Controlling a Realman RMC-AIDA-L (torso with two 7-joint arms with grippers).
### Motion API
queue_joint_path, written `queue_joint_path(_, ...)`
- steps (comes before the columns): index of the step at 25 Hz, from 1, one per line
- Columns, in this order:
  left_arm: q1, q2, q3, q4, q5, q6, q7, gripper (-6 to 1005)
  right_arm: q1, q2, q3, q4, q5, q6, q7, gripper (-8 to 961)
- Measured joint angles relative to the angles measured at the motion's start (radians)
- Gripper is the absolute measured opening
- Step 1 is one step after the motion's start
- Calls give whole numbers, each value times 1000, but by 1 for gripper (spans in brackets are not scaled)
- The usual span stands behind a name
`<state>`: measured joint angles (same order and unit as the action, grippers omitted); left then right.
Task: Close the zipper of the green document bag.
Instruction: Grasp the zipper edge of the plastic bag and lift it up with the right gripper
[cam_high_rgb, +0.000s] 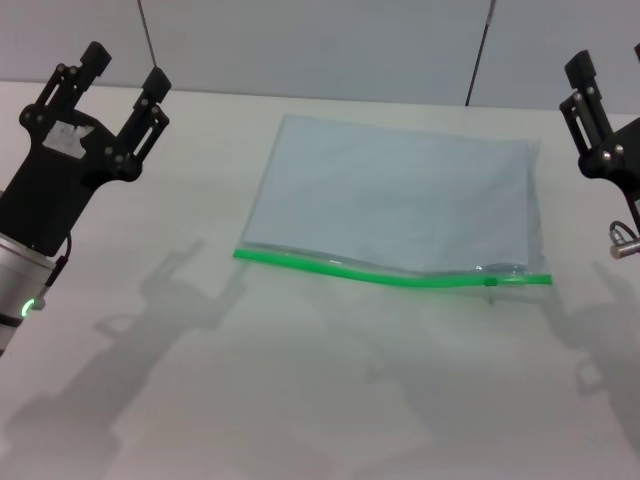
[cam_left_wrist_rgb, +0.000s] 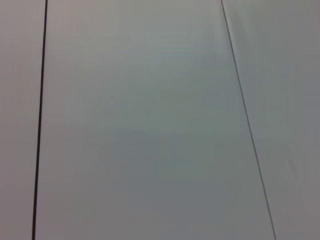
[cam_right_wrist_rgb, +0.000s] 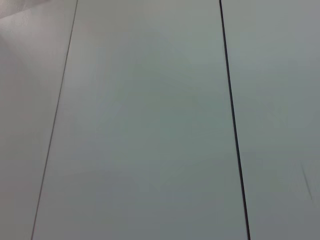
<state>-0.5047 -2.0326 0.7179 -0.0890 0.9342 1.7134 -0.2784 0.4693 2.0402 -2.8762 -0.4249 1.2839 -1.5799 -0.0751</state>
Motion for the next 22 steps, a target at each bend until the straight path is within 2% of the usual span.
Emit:
queue_joint_path(14, -1, 0, 0, 0, 0, 0, 1, 678, 12, 0, 0, 34, -11, 12, -34, 681)
queue_joint_path(22, 2, 1, 0, 1, 0, 0, 5, 679, 3, 2, 0, 36, -10, 150, -383, 681)
